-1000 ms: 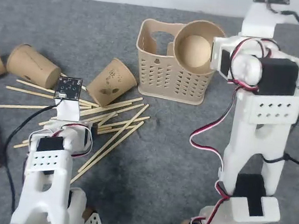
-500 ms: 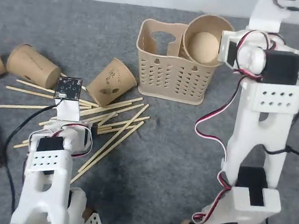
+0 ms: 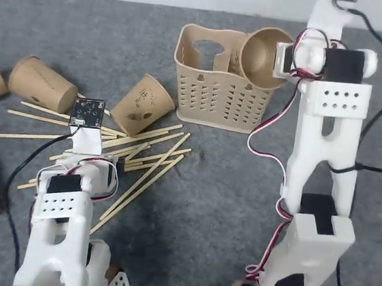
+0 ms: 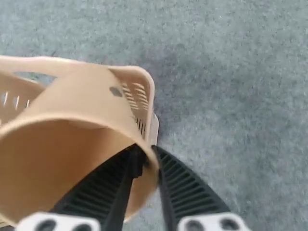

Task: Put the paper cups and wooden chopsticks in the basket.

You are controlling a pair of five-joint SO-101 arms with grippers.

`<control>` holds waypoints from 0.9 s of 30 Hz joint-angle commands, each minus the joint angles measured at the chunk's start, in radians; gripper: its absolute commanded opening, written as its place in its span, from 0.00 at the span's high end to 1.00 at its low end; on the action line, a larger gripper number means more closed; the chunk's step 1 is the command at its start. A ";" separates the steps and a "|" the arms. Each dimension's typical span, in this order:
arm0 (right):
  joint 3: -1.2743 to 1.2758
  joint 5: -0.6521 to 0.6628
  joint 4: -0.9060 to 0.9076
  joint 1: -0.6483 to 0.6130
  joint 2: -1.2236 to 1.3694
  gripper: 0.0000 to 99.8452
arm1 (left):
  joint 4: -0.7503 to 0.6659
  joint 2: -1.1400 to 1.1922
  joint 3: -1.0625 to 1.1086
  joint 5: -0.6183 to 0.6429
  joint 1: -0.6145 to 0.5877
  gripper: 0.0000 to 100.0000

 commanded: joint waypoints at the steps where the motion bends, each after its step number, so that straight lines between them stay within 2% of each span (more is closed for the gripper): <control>1: -0.087 0.018 -0.015 -0.002 -0.050 0.72 | -0.023 0.000 -0.015 0.006 0.008 0.77; 4: -0.167 0.021 0.039 -0.005 -0.105 0.65 | -0.023 0.000 -0.015 0.006 0.009 0.77; 11: -0.269 0.017 0.153 -0.002 -0.242 0.70 | -0.025 0.000 -0.015 0.006 0.009 0.77; 14: -0.127 0.015 0.153 -0.001 -0.344 0.78 | -0.025 0.000 -0.015 0.006 0.009 0.77; 18: 0.129 0.014 0.150 -0.033 -0.529 1.00 | -0.025 0.000 -0.015 0.006 0.008 0.77; 20: 0.258 0.020 0.147 -0.065 -0.613 0.96 | -0.025 0.000 -0.015 0.006 0.008 0.77; 23: 0.448 0.021 0.133 -0.125 -0.720 0.99 | -0.025 0.000 -0.015 0.006 0.008 0.77; 27: 0.729 0.098 -0.001 -0.211 -0.845 0.99 | -0.025 0.000 -0.015 0.006 0.008 0.77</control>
